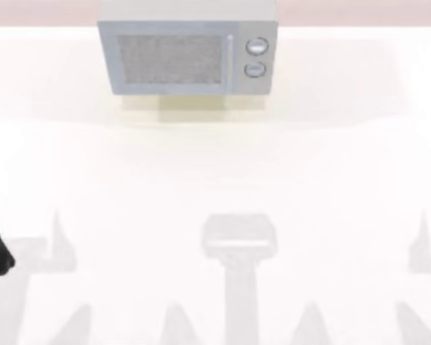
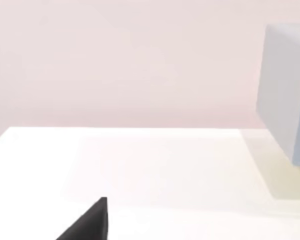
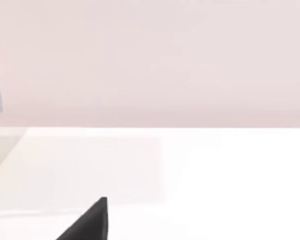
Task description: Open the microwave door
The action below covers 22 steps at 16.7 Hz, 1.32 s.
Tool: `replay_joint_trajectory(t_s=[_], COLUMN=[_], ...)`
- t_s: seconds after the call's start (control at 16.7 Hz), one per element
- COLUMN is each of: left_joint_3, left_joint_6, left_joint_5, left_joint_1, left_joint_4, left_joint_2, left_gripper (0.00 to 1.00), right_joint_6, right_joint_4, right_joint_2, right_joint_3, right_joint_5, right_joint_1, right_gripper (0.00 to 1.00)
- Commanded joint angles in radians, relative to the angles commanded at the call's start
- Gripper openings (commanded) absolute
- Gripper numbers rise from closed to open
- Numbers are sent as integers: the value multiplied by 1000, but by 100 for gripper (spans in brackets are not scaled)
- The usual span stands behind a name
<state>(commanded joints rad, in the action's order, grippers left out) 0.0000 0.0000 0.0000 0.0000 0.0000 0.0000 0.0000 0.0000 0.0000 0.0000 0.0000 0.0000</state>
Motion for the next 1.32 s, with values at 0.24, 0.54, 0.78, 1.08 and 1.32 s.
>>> replay_joint_trajectory(t_s=[0.24,0.54,0.78,1.08,1.32], left_joint_3=[26,222,493,886,1151], left_joint_6=[-5,-53,-131,-252,-333], left_joint_5=[-15,-126,-260,-437,-564], left_joint_1=[-17,-140,-289,-487,-629], left_joint_4=[-6,-36,-40,-17,-15], left_joint_2=[31,290,647,1173,1546], left_gripper=[100,100,100,100,100], right_joint_6=[0,0,0,0,0], right_joint_4=[0,0,0,0,0], right_joint_2=[0,0,0,0,0], right_joint_3=[0,0,0,0,0], right_joint_5=[0,0,0,0,0], right_joint_1=[0,0,0,0,0], right_gripper=[100,100,100,100,100])
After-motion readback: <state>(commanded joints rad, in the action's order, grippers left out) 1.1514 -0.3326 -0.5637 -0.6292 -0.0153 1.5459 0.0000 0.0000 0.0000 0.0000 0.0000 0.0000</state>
